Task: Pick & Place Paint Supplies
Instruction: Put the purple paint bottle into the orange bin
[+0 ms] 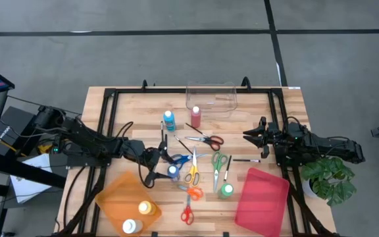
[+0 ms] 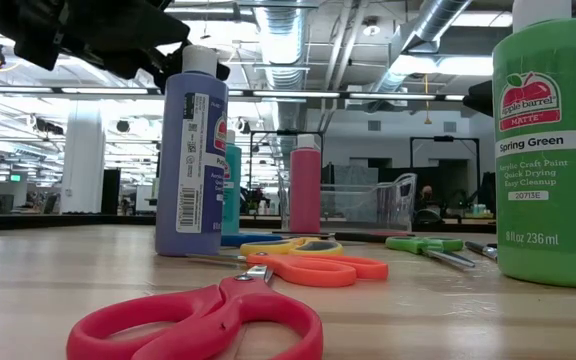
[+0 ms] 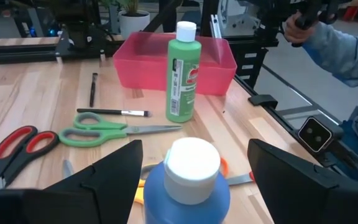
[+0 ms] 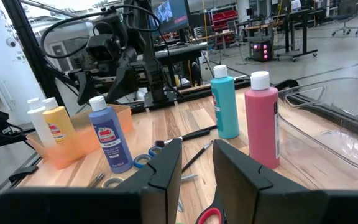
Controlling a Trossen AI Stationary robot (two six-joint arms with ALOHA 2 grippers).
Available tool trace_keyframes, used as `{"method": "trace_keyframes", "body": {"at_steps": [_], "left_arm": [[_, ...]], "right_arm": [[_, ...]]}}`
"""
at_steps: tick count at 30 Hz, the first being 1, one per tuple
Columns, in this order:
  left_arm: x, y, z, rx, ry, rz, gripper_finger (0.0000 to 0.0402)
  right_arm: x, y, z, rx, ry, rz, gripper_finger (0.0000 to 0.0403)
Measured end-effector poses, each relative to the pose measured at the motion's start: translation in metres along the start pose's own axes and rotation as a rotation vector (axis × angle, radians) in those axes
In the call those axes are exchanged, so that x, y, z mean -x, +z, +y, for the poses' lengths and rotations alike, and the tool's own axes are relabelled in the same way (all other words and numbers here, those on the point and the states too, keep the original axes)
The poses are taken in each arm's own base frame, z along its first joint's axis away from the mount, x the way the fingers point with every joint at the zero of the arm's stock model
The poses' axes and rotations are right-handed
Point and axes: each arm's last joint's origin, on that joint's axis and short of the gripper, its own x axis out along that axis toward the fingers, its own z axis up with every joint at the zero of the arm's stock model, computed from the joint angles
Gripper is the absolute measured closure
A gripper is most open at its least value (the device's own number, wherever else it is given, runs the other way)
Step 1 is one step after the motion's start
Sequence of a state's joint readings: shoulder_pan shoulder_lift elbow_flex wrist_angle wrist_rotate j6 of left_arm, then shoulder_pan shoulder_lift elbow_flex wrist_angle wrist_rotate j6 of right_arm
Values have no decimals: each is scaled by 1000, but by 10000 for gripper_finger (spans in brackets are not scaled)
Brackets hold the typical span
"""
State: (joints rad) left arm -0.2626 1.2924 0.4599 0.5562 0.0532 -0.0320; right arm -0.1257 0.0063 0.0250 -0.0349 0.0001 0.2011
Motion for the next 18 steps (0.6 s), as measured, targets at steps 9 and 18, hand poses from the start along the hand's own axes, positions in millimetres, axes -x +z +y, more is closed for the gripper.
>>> {"method": "trace_keyframes", "body": {"at_steps": [9, 18], "left_arm": [[-11, -12, 1, 2, -5, 38, 117], [-8, -3, 0, -5, -8, -29, 118]], "right_arm": [[0, 0, 0, 0, 0, 0, 314], [0, 0, 0, 1, 0, 0, 314]]}}
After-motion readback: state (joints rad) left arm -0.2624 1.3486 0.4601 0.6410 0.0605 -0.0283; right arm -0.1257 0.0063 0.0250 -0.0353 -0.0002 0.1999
